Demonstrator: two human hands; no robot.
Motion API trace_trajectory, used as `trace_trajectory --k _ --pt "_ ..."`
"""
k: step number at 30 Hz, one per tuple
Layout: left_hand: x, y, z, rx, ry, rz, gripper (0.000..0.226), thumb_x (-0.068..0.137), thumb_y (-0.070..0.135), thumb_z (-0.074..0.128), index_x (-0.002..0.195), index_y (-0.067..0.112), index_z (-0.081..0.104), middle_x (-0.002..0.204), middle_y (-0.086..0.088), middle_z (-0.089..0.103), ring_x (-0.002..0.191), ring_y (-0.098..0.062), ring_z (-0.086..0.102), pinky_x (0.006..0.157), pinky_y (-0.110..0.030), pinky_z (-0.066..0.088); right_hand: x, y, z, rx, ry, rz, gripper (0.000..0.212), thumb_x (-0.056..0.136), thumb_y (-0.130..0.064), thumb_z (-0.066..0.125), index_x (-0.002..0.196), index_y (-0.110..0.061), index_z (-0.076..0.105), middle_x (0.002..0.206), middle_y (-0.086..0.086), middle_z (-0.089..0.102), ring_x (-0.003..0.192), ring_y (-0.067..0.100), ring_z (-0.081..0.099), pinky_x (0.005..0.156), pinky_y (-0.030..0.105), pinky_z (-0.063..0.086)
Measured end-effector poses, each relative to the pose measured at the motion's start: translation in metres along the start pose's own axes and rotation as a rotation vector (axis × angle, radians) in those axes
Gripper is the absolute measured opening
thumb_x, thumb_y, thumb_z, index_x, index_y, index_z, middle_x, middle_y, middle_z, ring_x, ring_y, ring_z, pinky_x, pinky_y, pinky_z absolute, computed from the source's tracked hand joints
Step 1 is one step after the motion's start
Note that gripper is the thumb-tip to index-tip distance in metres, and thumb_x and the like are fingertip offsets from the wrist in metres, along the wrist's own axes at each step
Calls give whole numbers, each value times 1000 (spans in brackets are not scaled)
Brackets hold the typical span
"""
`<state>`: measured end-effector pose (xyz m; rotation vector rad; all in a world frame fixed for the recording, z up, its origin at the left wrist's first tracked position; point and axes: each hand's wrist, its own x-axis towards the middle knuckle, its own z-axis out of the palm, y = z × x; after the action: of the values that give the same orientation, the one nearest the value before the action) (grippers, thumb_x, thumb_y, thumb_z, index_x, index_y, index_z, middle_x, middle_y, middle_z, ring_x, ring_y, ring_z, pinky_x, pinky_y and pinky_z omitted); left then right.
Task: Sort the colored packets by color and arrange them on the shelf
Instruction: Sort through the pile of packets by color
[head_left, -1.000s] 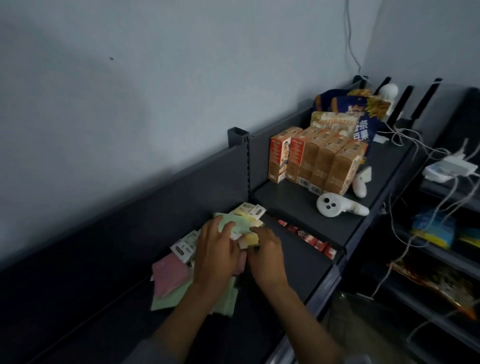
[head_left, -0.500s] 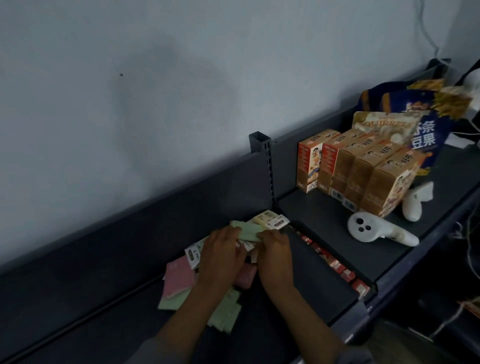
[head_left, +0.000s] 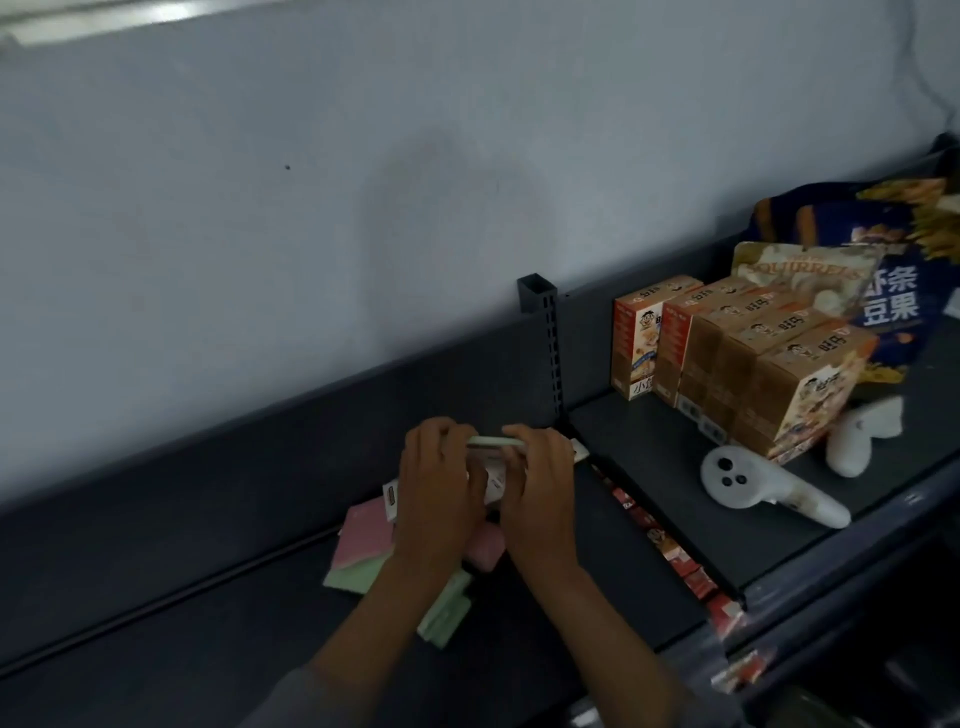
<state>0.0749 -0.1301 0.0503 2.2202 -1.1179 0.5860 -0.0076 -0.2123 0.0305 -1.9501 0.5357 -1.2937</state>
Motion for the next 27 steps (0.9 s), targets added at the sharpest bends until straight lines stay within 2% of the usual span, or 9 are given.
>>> trace_trajectory --k 3,8,11,14,16,19,22,25,27 --pt "0 7 -11 -41 64 -14 22 82 4 55 102 13 60 109 -4 54 100 -23 49 86 -40 46 -1 -2 -2 107 -27 84 28 105 -39 41 125 -24 54 117 -16 48 111 7 48 94 32 45" --pt "-7 6 -26 -79 113 -46 30 73 -5 68 91 16 57 97 2 53 88 -19 47 74 -42 46 -10 -6 -3 221 -84 127 31 102 -35 54 130 -20 52 127 -7 46 119 11 49 101 31 45" --pt "-16 -1 -33 -57 153 -21 29 70 -7 63 89 14 56 95 2 52 87 -18 45 71 -41 45 -21 -11 1 295 -202 154 45 98 -43 57 137 -22 48 137 -4 44 129 5 42 105 16 36" --pt "-25 -11 -42 -32 188 -9 24 71 -4 56 89 12 55 95 0 52 87 -19 45 69 -39 43 -30 -20 10 391 -299 169 63 88 -61 62 138 -26 47 141 -7 40 134 8 40 107 18 36" --pt "-32 -20 -48 -24 163 -16 15 78 2 56 89 12 55 101 0 51 93 -19 46 73 -39 44 -33 -29 15 396 -339 159 63 83 -61 66 133 -27 51 138 -8 41 132 5 40 105 13 34" --pt "-41 -24 -54 -84 186 -156 8 89 17 49 93 18 55 115 9 49 109 -18 48 88 -36 47 -37 -44 20 415 -295 125 47 89 -46 65 128 -21 56 135 -7 45 130 2 42 103 8 31" --pt "-41 -25 -53 -159 223 -288 17 93 20 52 104 31 60 113 21 49 111 -7 54 92 -33 47 -40 -52 25 433 -218 144 34 95 -19 65 128 -18 58 129 -6 51 124 5 48 100 11 38" --pt "-44 -34 -47 -170 117 -234 17 95 10 56 105 23 57 124 28 45 121 -1 46 96 -16 39 -36 -53 27 432 -149 274 40 93 -3 61 128 -23 59 123 -13 52 119 7 51 99 25 47" --pt "-43 -40 -40 -56 62 -97 19 89 5 62 105 14 57 136 11 47 127 -10 44 98 -18 40 -33 -50 27 395 -116 289 43 92 -1 58 129 -23 59 123 -13 51 120 9 51 100 35 49"
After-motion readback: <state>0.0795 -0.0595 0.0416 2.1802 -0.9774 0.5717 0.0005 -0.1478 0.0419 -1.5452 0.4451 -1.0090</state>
